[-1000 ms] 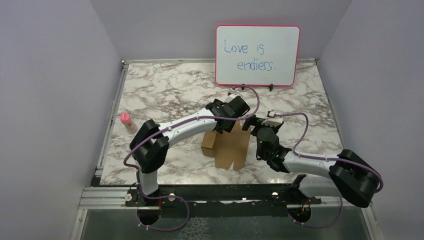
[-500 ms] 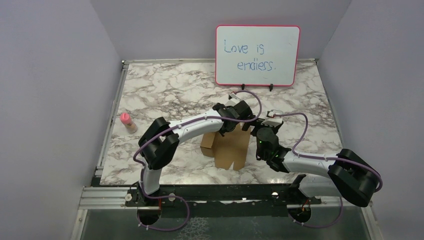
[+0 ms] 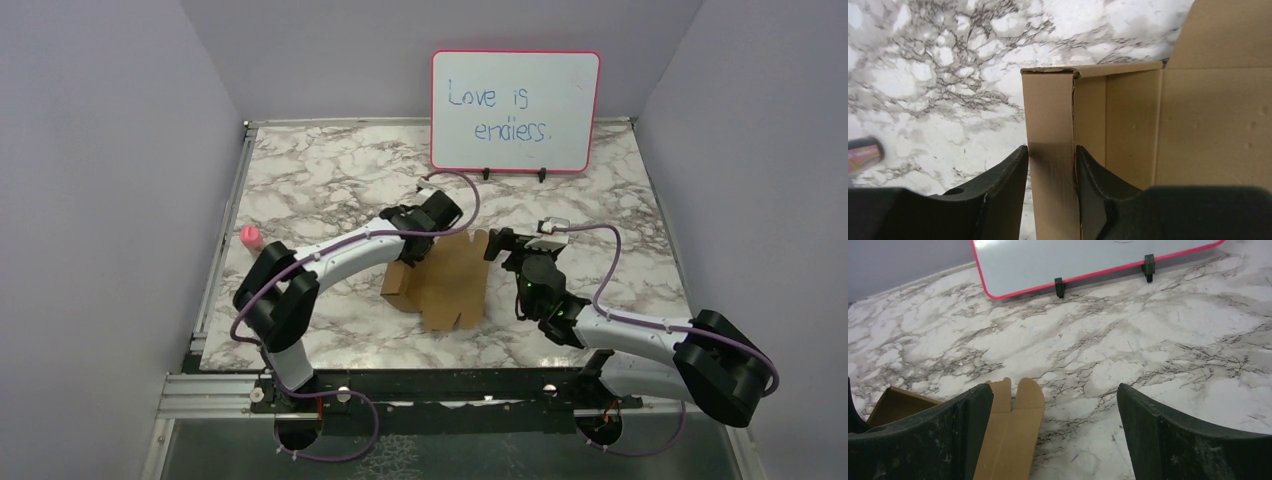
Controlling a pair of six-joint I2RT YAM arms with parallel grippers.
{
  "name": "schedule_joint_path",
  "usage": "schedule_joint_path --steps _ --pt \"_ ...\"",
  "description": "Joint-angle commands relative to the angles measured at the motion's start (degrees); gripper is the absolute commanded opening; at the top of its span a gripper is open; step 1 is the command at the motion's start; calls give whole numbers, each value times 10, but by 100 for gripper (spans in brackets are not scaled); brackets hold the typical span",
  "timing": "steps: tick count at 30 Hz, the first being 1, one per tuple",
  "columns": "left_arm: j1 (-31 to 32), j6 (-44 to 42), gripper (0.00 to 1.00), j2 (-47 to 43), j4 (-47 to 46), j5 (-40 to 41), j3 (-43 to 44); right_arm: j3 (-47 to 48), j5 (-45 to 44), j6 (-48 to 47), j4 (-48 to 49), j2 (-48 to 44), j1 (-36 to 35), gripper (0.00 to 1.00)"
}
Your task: Fold the paper box
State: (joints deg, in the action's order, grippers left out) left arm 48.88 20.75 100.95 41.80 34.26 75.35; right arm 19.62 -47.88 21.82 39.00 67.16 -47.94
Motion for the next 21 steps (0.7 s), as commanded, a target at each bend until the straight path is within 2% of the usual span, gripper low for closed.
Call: schedule_joint_path --steps 1,11,18,21 --pt "-69 12 41 -79 -115 -136 -79 9 25 -4 -13 -31 -1 100" --pt "-195 79 41 -158 -270 -320 -233 16 77 -16 -32 -72 -1 100" --pt "-234 152 41 -151 -394 -427 -319 67 141 -31 -103 -73 -1 100" --pt "-241 178 41 -149 -430 -439 -348 94 172 -32 -135 -66 -1 100"
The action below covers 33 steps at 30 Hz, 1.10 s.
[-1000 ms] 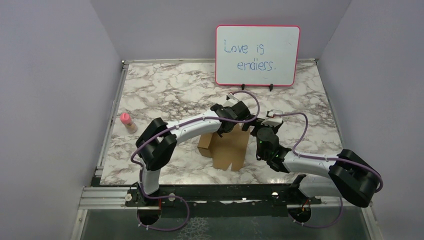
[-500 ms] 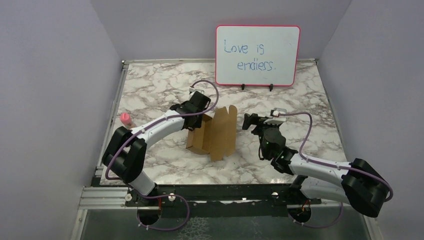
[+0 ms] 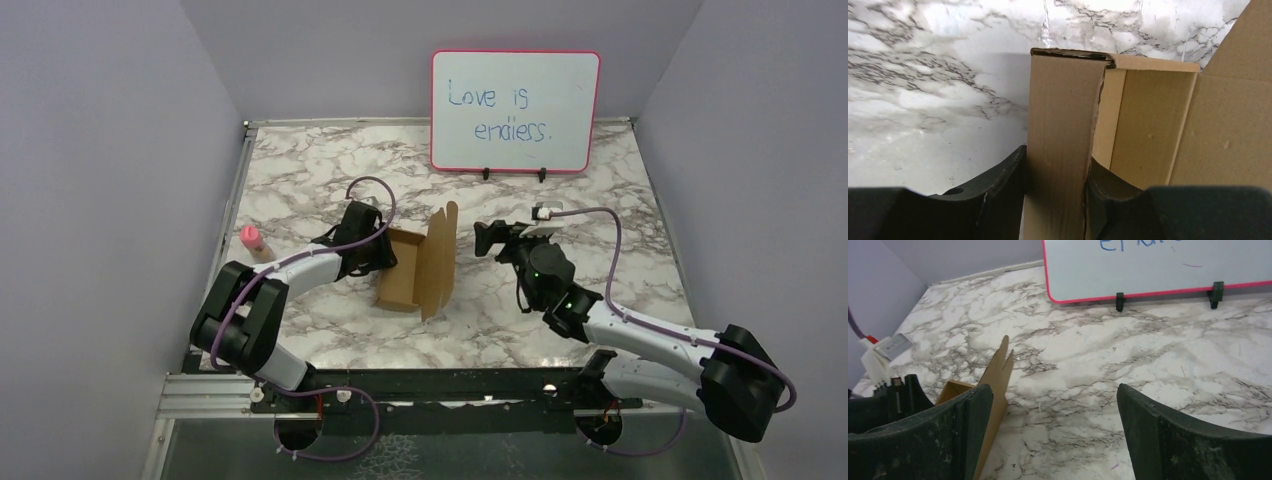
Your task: Fold the paper box
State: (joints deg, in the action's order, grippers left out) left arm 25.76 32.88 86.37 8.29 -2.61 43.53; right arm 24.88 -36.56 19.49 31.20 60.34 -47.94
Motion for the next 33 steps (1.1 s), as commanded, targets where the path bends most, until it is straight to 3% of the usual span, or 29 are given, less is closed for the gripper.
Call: schedule_joint_path --steps 1,11,18,23,33 --pt "-10 63 43 -5 -108 -73 -38 51 70 -10 -73 8 -1 100" --pt "-18 57 68 -57 -94 -24 -67 215 157 -3 -276 72 -1 100" --pt "-40 43 72 -109 -64 14 -102 317 203 28 -400 139 -2 100" --pt "-42 30 75 -145 -41 21 -107 337 242 45 -413 164 -2 100" --pt "-40 74 74 -162 -102 -96 -145 358 265 34 -439 164 -3 100"
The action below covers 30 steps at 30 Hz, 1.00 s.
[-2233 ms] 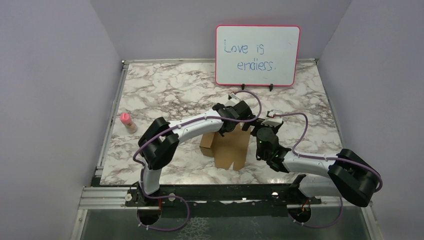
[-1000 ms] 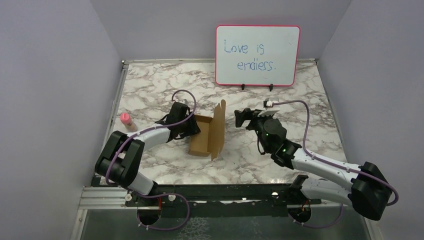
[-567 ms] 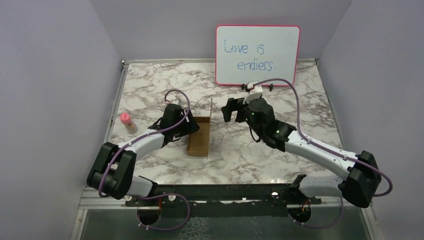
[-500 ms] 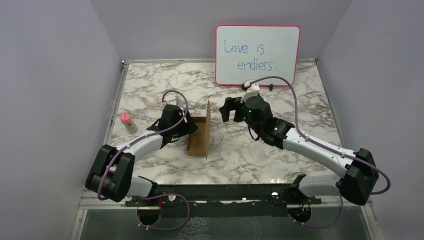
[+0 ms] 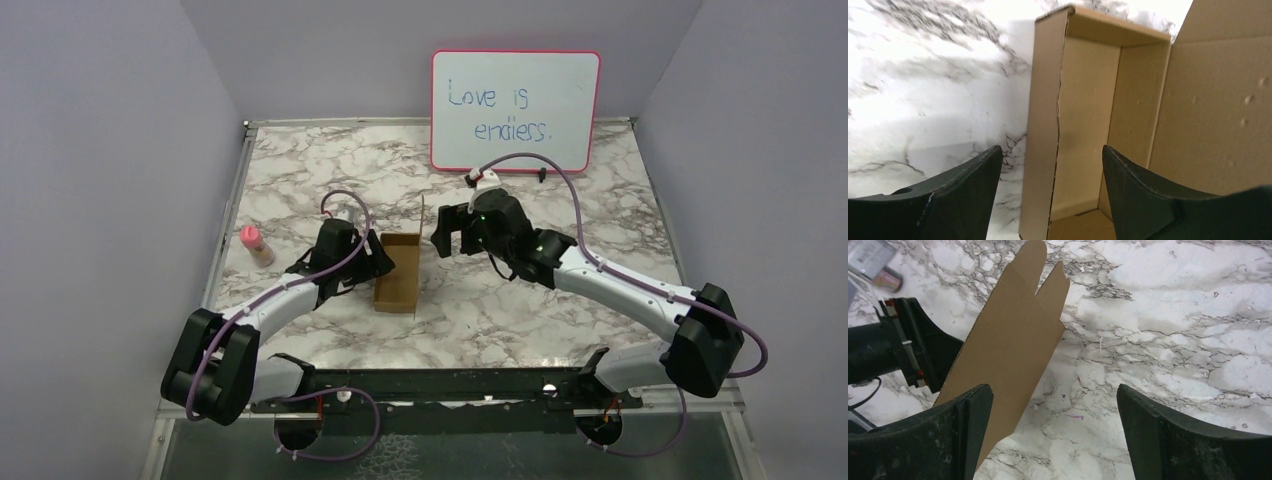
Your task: Fold the paper box
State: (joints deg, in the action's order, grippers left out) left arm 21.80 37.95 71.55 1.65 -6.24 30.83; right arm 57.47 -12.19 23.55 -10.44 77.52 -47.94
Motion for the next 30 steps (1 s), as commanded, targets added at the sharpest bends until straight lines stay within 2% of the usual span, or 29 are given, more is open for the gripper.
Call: schedule_joint_path --steps 1,6,12,17,24,30 --pt "0 27 74 -16 -42 -66 -19 35 19 -11 -28 -11 -3 100" --pt "21 62 72 -6 -87 -88 -28 61 8 -31 -58 -21 -3 100" --pt "115 119 71 17 -174 -36 -38 93 16 -59 -87 -22 -3 95" --pt "135 119 73 25 -180 -20 -27 136 14 -84 -141 2 -3 95" --pt "120 65 82 -26 -82 24 -7 174 6 -115 -202 35 -3 94" --pt "31 -14 87 -63 30 -15 31 195 22 -144 -243 66 -3 87"
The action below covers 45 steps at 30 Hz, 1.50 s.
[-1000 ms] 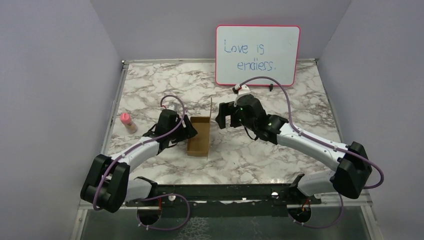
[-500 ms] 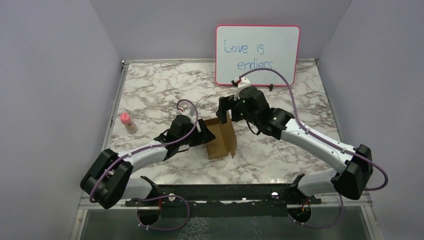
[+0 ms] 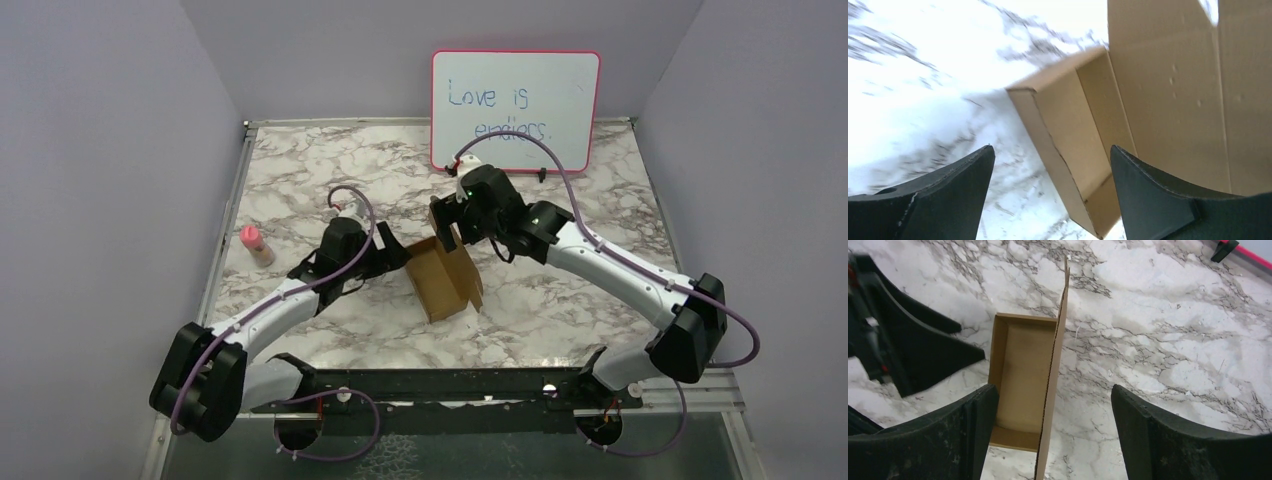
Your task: Fold the paper box
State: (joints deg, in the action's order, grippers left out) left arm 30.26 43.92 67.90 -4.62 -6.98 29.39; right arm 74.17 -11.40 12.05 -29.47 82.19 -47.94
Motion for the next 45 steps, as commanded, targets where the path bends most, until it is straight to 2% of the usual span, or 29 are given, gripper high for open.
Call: schedule_joint_path --steps 1,5,9,12,15,17,19,23,25,28,39,45 --pt "-64 -95 87 -30 117 -13 63 30 12 -32 -59 25 -3 86" --pt "-96 -178 91 -45 221 -16 151 38 6 -46 -83 44 -3 79" --pt "-117 -247 91 -74 288 19 218 50 11 -61 -100 60 -3 59" --pt "-117 -282 92 -121 284 87 217 58 15 -75 -107 72 -3 49" --pt "-118 -313 92 -159 281 129 203 77 17 -97 -123 89 -3 44" --pt "-119 -322 93 -179 279 144 190 90 12 -114 -131 101 -3 35" --pt "-122 -330 94 -191 279 145 184 102 12 -147 -133 111 -3 26" --pt "-136 -339 94 -200 279 138 182 126 34 -209 -127 135 -3 22" --pt "-150 -339 94 -204 278 122 182 144 41 -230 -130 153 -3 14" --pt "-157 -341 94 -211 277 126 179 170 54 -268 -129 174 -3 6" --pt "-158 -352 94 -220 276 123 170 188 234 -508 -57 188 -1 5" --pt "-180 -360 94 -215 262 89 161 232 324 -570 -79 230 19 9"
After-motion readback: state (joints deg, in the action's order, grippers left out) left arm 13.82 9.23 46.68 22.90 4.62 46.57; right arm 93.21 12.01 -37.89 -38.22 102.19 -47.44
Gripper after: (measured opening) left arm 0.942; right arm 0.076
